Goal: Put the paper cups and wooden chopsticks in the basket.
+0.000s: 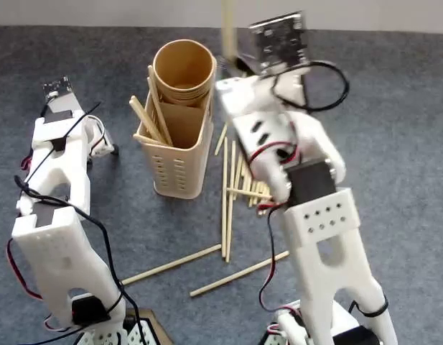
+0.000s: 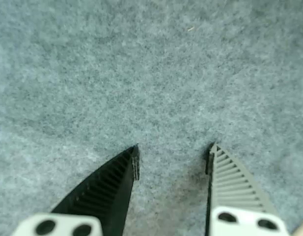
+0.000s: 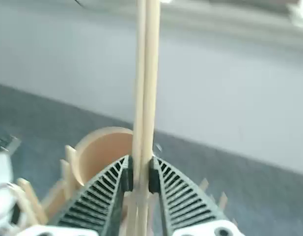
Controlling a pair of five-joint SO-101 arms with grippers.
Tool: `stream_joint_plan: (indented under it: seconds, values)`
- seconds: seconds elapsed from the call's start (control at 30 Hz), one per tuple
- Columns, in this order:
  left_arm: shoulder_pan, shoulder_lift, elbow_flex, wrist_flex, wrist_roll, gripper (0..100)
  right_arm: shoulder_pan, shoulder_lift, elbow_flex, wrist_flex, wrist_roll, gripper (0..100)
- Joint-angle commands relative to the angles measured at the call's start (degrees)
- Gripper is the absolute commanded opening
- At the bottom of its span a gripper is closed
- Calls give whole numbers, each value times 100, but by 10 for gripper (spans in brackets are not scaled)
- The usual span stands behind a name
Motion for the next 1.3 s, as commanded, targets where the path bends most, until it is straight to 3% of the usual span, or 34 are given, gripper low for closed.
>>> stream_joint_plan:
  seconds: [0.0,0.33,0.8,1.13,1.27]
  values:
    - [127,13,-154,-35,-53,245,-470,-224,-224,-804,-79,5]
    - [119,22,-163,-62,-53,245,-848,-382,1947,-2519,-448,5]
    - [127,22,-163,-62,-53,245,-884,-1209,2255,-998,-97,6]
    - [127,22,-154,-44,-53,245,-1095,-1218,2185,-971,-97,8]
    - [119,22,-154,-35,-53,245,-1332,-1200,1903,-523,457,125]
